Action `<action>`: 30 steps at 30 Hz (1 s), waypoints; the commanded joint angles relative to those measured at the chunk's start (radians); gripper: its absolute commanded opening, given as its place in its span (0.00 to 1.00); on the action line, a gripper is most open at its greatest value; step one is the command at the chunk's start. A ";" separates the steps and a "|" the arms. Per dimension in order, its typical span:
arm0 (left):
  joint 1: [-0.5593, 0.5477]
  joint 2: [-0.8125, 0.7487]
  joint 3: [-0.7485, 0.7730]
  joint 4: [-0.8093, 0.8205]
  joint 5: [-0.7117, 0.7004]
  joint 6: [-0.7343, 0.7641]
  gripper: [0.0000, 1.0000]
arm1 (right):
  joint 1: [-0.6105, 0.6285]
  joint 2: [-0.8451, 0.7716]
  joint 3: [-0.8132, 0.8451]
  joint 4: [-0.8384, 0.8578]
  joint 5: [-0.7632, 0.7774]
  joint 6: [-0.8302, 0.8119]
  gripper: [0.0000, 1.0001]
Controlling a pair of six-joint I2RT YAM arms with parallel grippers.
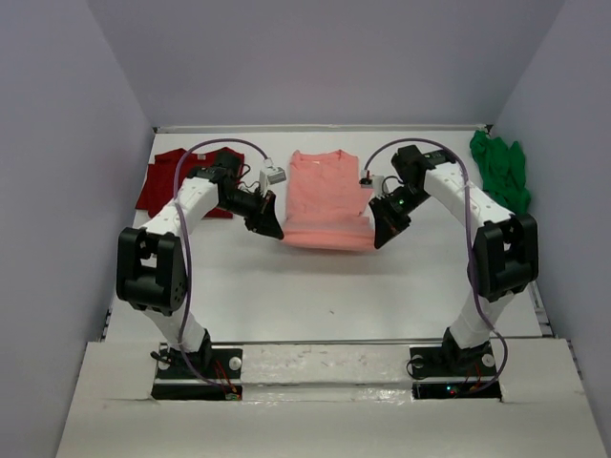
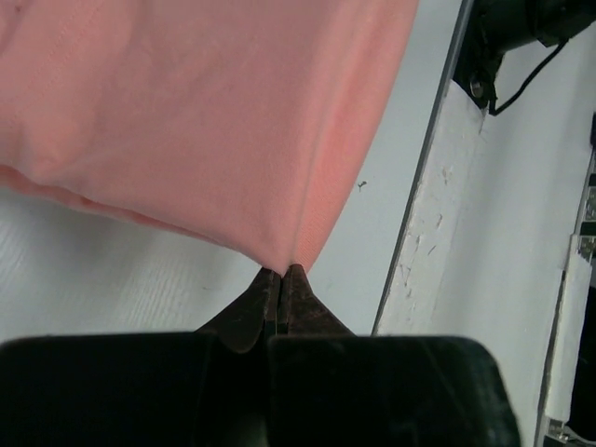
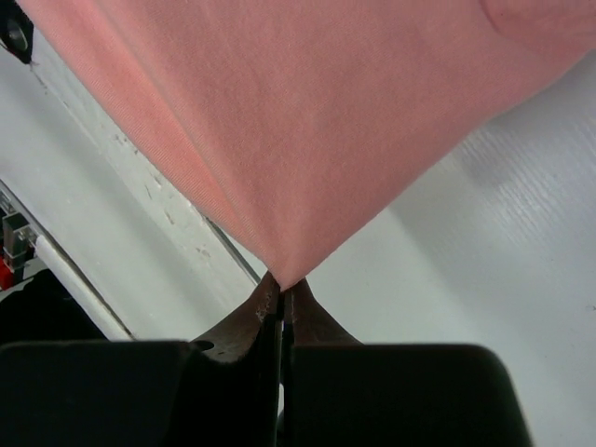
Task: Fold and stack the t-shirts
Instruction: Fold the tshirt
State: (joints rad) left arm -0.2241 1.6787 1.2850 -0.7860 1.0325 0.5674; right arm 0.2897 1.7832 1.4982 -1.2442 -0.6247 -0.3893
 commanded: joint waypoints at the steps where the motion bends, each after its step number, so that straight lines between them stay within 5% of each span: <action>1: -0.003 -0.068 0.043 -0.192 0.052 0.185 0.00 | -0.004 -0.085 0.040 -0.135 -0.003 -0.078 0.00; 17: -0.155 -0.191 0.077 -0.343 0.057 0.391 0.00 | -0.004 -0.191 0.134 -0.242 0.037 -0.163 0.00; 30: -0.155 -0.200 0.091 -0.062 -0.035 0.192 0.00 | -0.004 -0.119 0.194 -0.101 0.140 -0.158 0.00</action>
State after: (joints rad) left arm -0.3824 1.5276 1.3357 -0.9241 1.0203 0.8299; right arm 0.2893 1.6531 1.6321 -1.3369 -0.5415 -0.5385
